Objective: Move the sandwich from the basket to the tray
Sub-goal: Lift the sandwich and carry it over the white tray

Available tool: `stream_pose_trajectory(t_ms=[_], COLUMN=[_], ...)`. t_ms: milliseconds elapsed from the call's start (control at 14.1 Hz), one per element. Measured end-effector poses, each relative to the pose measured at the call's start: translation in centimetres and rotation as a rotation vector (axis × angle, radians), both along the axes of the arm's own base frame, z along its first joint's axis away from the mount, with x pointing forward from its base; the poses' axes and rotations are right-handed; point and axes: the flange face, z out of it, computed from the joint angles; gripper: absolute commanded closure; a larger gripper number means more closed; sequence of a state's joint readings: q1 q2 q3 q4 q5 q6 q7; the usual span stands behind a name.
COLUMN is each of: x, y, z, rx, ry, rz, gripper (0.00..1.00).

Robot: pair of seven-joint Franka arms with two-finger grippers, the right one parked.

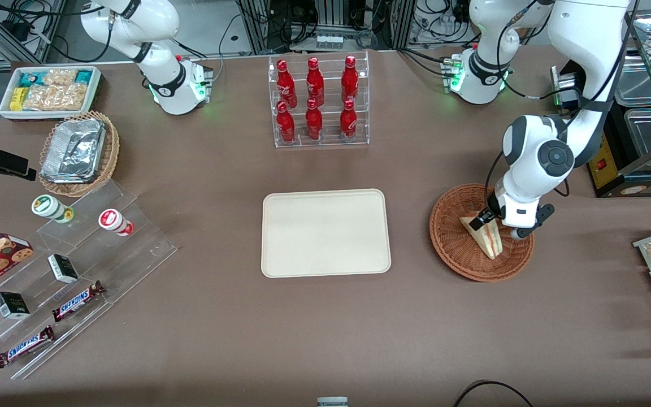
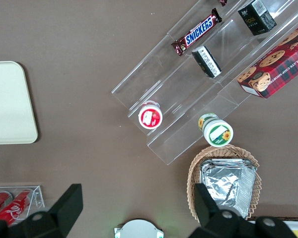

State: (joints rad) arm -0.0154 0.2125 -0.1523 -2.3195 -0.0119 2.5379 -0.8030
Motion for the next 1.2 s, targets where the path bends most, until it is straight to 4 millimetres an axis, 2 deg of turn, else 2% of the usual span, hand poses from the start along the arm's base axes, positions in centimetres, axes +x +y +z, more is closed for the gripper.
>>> stream_pose_trajectory(t_ms=[213,354,496,709,921,1205], x=[0.8,2.4,4.2,5.3,5.0,4.1], y=[-0.2,-0.4,-0.9,-3.3,-7.6,-17.6], z=[1.0,3.3,6.3,8.8,9.0,7.9], rx=[0.023,0.040,0.043,0.040,0.036,0.021], ry=[0.010,0.050,0.065,0.038,0.026,0.028], rz=[-0.065,-0.112,-0.167,-0.275,-0.404,-0.550], gripper=[1.00,1.00,1.00,1.00,1.00,1.00])
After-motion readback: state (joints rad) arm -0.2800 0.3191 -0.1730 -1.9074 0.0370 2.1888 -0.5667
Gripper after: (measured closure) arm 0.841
